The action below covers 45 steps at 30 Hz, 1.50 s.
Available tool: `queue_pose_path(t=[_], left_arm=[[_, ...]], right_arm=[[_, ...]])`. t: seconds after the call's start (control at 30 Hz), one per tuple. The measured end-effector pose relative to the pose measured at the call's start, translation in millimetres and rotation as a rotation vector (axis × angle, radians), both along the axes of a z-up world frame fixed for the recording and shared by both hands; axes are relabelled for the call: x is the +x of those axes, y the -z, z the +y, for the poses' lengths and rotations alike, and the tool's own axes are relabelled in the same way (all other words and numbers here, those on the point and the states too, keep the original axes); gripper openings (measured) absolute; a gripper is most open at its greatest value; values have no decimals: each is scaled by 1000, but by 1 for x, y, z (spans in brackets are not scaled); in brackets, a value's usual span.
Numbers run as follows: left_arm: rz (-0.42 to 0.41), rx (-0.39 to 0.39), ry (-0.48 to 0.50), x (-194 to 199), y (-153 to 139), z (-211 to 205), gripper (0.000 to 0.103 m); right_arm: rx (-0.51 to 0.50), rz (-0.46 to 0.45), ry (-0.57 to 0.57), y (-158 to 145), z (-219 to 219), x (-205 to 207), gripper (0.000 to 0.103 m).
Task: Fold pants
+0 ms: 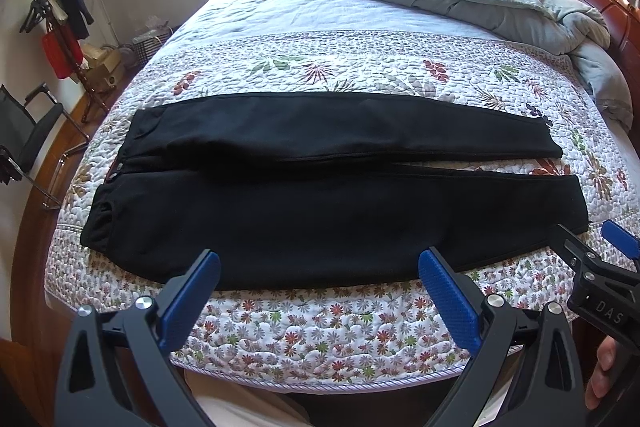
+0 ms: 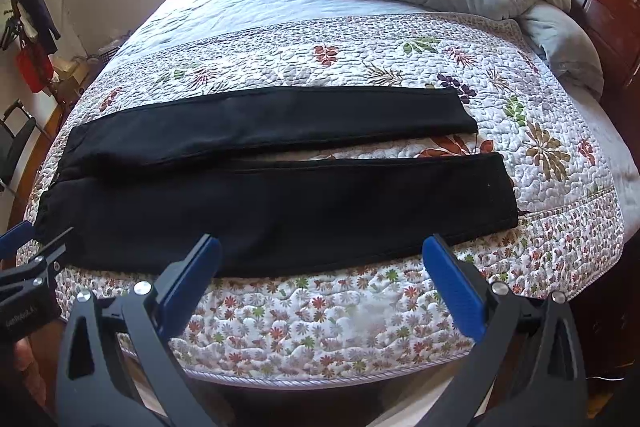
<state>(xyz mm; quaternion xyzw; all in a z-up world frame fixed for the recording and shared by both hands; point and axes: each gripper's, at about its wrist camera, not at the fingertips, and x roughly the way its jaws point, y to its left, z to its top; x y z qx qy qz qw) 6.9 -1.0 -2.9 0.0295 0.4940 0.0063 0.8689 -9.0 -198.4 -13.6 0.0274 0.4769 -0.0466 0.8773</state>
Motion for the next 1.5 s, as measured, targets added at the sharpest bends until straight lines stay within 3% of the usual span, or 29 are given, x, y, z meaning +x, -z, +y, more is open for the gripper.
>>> queue_pose_path(t=[1.5], left_arm=[[6, 1, -2, 1, 6, 2, 99]], right_arm=[[2, 11, -13, 6, -1, 1, 101]])
